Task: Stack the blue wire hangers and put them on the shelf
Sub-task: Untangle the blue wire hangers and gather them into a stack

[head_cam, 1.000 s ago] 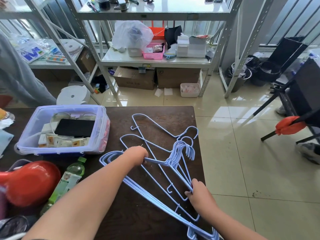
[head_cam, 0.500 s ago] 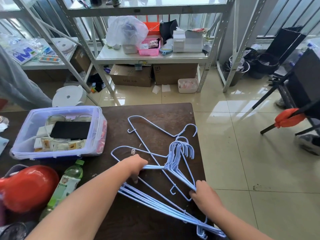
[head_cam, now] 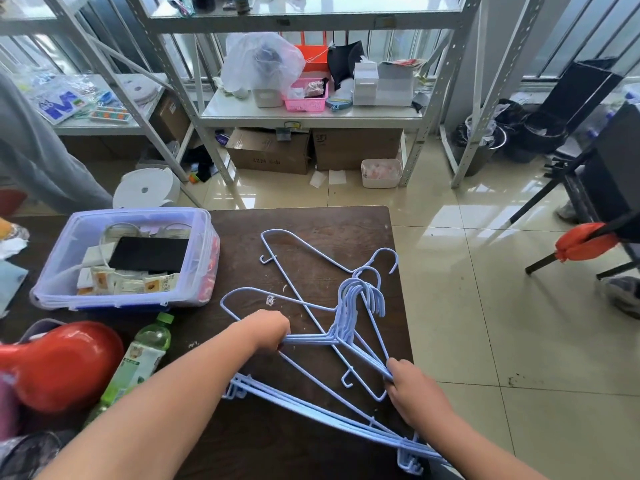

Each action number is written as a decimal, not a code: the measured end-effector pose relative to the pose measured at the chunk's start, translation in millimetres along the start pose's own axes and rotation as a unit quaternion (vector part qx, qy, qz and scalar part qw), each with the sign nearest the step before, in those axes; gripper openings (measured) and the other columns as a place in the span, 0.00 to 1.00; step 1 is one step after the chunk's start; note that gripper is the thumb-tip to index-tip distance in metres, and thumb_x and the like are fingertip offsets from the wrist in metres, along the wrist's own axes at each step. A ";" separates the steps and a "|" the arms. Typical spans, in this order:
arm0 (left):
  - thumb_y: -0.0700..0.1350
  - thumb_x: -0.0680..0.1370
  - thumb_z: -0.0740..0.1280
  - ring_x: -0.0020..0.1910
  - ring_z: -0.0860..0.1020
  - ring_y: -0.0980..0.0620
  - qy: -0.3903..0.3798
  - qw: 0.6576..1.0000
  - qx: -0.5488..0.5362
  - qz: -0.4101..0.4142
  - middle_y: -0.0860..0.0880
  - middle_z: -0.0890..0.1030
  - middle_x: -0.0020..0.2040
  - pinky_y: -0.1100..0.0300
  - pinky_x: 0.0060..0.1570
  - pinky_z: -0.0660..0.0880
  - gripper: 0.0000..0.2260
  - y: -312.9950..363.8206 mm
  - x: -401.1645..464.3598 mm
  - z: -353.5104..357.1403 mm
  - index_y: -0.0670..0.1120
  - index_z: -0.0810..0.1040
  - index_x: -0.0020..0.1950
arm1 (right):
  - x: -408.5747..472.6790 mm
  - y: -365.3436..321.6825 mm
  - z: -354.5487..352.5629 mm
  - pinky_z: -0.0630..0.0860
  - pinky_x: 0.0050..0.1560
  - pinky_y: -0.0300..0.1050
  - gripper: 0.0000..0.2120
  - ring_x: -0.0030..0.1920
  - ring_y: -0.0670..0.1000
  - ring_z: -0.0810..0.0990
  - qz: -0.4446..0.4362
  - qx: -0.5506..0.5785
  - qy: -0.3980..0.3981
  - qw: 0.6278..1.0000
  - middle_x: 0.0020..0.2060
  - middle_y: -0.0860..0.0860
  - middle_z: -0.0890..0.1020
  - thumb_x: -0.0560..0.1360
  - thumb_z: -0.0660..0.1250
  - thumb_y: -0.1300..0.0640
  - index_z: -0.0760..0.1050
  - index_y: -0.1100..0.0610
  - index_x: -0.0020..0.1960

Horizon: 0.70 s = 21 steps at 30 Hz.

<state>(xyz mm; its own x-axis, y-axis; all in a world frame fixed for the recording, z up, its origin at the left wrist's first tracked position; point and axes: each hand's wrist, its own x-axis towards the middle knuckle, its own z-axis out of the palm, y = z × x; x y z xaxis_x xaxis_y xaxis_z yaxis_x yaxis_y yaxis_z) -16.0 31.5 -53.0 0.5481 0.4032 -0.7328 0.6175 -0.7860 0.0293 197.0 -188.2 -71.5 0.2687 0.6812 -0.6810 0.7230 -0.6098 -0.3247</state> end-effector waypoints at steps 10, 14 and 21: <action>0.35 0.72 0.68 0.53 0.82 0.38 0.029 0.997 0.043 -0.057 0.42 0.83 0.54 0.41 0.52 0.79 0.12 -7.2 39.8 -76.2 0.43 0.83 0.54 | 29.0 -11.3 -12.4 0.65 0.44 0.47 0.24 0.44 0.57 0.71 0.023 0.076 0.026 0.997 0.33 0.45 0.66 0.88 0.61 0.54 0.55 0.48 0.36; 0.35 0.74 0.66 0.58 0.80 0.40 0.021 0.993 0.064 -0.096 0.43 0.82 0.58 0.42 0.57 0.77 0.13 4.8 57.7 -96.5 0.41 0.81 0.58 | 41.5 -12.0 -12.4 0.68 0.46 0.47 0.16 0.46 0.59 0.73 0.071 0.132 0.022 0.988 0.36 0.49 0.72 0.88 0.62 0.53 0.62 0.53 0.44; 0.34 0.76 0.64 0.62 0.78 0.40 0.040 0.991 0.041 -0.124 0.43 0.79 0.62 0.45 0.60 0.75 0.16 -0.6 83.1 -92.0 0.41 0.78 0.62 | 46.7 -27.8 -20.3 0.81 0.60 0.51 0.13 0.66 0.64 0.84 0.109 0.135 0.029 0.984 0.61 0.60 0.85 0.87 0.65 0.51 0.65 0.56 0.50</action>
<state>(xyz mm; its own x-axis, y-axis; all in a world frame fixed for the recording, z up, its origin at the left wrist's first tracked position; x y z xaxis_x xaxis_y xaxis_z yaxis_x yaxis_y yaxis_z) 81.1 108.5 -51.3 0.4301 0.6230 -0.6533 0.6926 -0.6919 -0.2039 202.4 -131.1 -80.9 0.4409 0.5389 -0.7178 0.4508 -0.8245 -0.3422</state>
